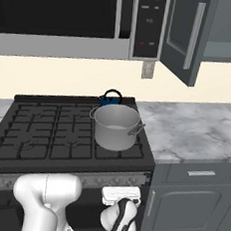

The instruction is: Pick the kettle from the cabinet and place it on a stove burner. Then pick the pot from the counter and place it on another stove burner. Finally, turn both burners on.

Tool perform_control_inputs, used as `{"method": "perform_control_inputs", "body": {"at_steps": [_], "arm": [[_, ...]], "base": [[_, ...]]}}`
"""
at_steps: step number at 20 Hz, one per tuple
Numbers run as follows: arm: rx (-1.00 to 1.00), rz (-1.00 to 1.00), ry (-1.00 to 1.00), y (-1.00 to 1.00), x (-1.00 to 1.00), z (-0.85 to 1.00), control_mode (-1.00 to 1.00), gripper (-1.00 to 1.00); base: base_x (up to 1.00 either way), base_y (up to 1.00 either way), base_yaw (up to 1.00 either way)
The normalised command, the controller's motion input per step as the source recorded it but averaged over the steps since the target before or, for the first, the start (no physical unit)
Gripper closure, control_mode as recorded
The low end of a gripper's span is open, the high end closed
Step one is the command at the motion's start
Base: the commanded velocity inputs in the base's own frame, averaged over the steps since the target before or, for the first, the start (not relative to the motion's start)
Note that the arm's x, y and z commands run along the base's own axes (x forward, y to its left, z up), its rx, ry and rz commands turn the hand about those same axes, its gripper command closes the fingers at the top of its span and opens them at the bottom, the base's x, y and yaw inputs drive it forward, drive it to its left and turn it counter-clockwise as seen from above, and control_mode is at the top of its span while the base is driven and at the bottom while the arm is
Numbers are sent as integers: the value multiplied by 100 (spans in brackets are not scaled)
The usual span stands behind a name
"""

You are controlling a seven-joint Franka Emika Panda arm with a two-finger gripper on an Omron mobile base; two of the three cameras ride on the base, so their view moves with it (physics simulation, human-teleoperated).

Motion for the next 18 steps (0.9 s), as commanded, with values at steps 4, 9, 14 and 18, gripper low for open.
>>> {"method": "perform_control_inputs", "body": {"at_steps": [4, 9, 14, 18], "arm": [[0, 0, -6, 6, 0, 0, -100, -100], [0, 0, -7, 3, 2, 0, -100, -100], [0, 0, -6, 11, 7, 3, -100, 100], [0, 0, -7, 14, 8, 5, -100, 100]], "base": [[0, 0, 0], [0, 0, 0], [0, 0, 0], [0, 0, 0]]}}
